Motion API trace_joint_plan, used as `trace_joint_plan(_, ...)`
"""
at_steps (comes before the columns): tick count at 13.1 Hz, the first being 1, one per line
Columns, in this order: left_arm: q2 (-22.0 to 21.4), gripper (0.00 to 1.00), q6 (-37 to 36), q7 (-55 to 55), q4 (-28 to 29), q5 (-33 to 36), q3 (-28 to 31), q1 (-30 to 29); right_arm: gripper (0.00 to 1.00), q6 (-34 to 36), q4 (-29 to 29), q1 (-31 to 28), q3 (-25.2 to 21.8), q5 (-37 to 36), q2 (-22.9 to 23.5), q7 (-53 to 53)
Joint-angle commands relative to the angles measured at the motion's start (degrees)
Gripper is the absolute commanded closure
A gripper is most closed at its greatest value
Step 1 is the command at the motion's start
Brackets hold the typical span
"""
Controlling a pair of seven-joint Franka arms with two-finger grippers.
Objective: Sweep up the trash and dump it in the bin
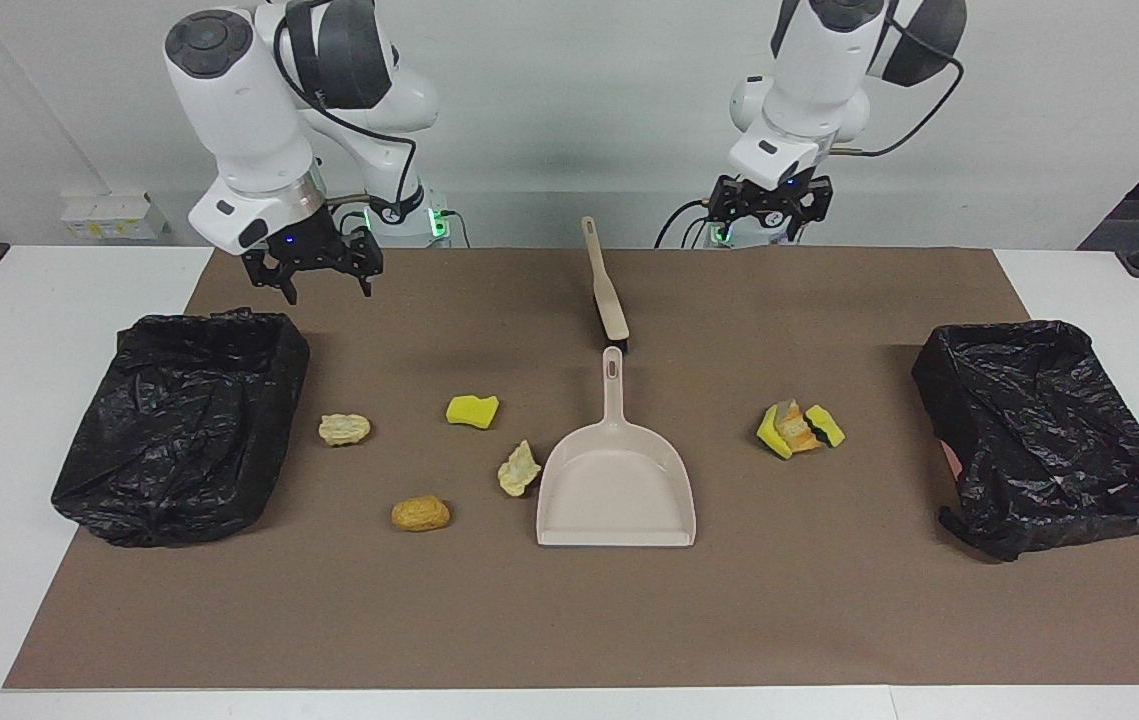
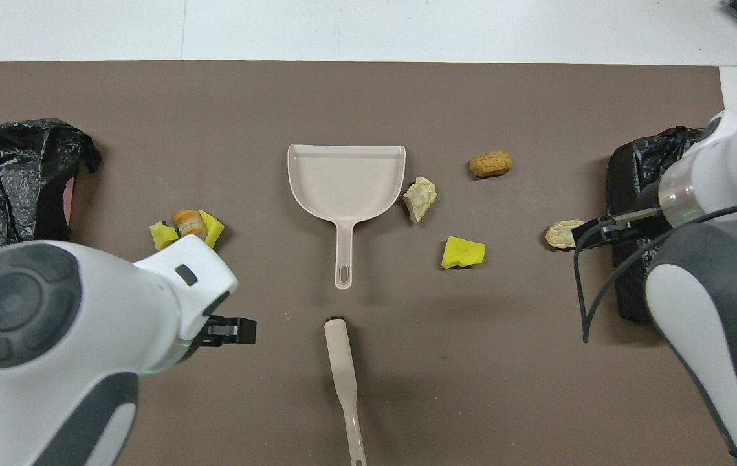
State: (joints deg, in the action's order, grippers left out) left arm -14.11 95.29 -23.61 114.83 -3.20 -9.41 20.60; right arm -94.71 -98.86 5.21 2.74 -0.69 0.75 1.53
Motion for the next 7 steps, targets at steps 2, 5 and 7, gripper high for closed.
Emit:
trace_joint_plan(2,-4.35,0.00,9.09,-7.82,10.22,-3.30,1.06,6.72,0.00,-0.39,3.67,4.26,-0.01,0.51,6.09,-0.56)
trace_joint_plan(5,-4.52,0.00,19.18,-16.00,17.68,-3.48,1.06,12.00,0.00,-2.48,5.96,9.45,-0.01,0.42,11.28,-9.49)
trace_joint_plan(7,-2.70,0.00,21.50,-20.66,18.94,-3.57,1.06,16.45,0.00,-5.92,6.22,12.18,0.08,1.38,13.82,-13.47)
